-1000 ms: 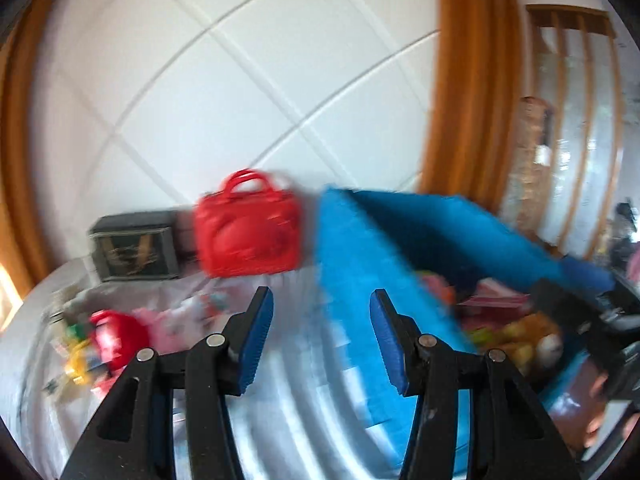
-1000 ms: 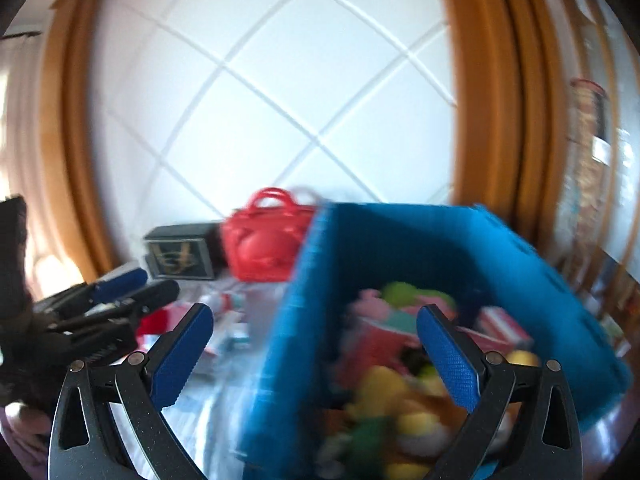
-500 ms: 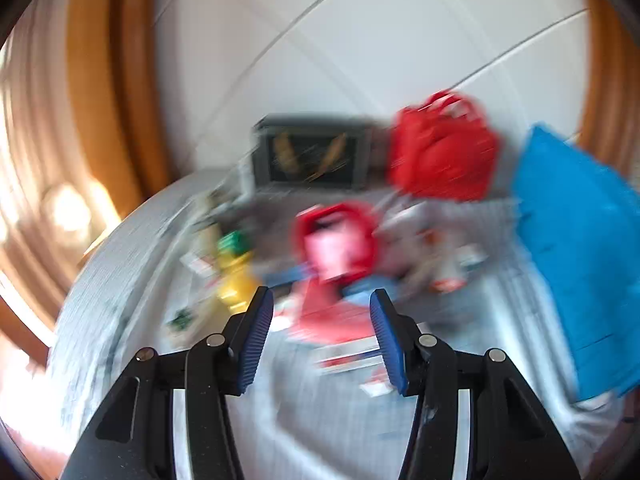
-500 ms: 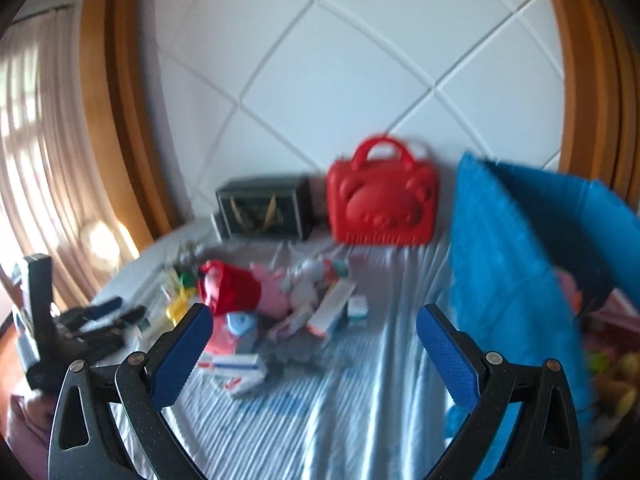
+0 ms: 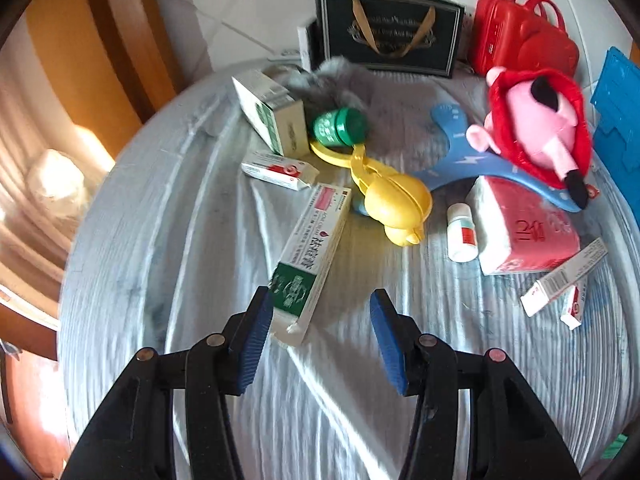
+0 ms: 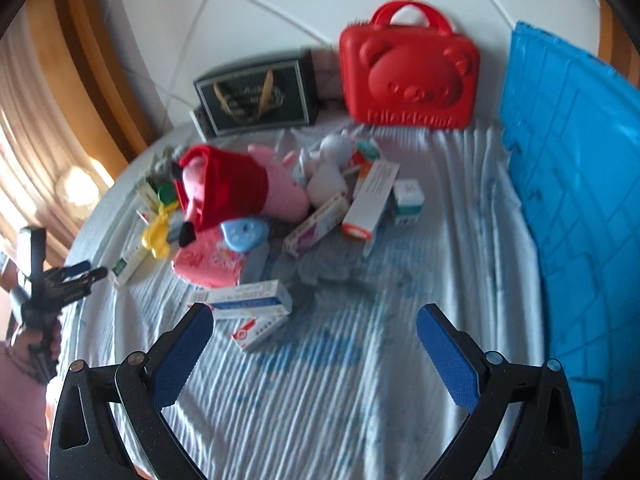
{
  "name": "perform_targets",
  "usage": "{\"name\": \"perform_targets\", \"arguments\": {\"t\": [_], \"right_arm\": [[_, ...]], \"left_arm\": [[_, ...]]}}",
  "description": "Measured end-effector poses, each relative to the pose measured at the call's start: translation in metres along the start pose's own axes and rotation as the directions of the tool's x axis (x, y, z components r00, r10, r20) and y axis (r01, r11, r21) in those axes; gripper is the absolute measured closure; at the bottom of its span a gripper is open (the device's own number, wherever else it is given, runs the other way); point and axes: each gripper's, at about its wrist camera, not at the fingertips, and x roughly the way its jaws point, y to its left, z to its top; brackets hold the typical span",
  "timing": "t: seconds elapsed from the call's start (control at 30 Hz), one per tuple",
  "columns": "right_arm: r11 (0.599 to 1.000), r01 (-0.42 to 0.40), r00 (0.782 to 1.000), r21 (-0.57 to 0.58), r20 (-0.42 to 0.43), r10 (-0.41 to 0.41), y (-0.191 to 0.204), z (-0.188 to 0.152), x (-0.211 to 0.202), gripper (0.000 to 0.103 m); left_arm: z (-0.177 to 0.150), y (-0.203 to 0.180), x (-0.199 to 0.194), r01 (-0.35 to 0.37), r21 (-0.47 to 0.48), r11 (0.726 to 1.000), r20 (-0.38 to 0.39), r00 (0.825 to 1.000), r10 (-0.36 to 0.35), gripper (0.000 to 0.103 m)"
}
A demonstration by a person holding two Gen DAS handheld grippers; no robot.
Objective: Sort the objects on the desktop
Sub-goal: 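Withdraw both tools from the bin back toward the pile, then grasp the white ointment box with the left tool while the right tool grasps a white box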
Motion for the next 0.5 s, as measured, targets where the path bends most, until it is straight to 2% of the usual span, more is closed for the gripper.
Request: {"name": "perform_targets", "arguments": {"t": [0.17,0.27,0.3,0.37,0.43,0.5], "right_arm": [[0.999,0.040,0.997,0.022,-0.068,-0.039,0.002,0.003,0.028,0.000],[0.998,0.057,0.993,0.018,-0.101,-0.055,0.003,0.009,0.046,0.000],[0.998,0.060,0.993,0.017,-0.107,-0.057,0.003,0.010,0.050,0.000],[0.999,0.046,0.991,0.009,-0.125,-0.044,0.007,0.014,0.063,0.000],[1.000,0.019,0.990,-0.011,-0.140,-0.020,0.014,0.018,0.077,0.000],[0.999,-0.014,0.987,-0.046,-0.161,0.006,0.023,0.021,0.090,0.000]], "left_arm": [[0.021,0.003,0.046,0.030,0.027,0.999,-0.065,0.998,-0.028,0.053],[0.033,0.009,0.068,-0.005,0.010,1.000,-0.074,0.997,0.005,0.053],[0.036,0.011,0.074,0.003,0.003,1.000,-0.081,0.997,-0.003,0.053],[0.039,0.015,0.085,0.035,-0.022,0.999,-0.105,0.994,-0.037,0.053],[0.038,0.020,0.087,0.072,-0.048,0.996,-0.083,0.994,-0.075,0.053],[0.035,0.019,0.086,0.055,-0.046,0.997,-0.074,0.996,-0.059,0.060]]}}
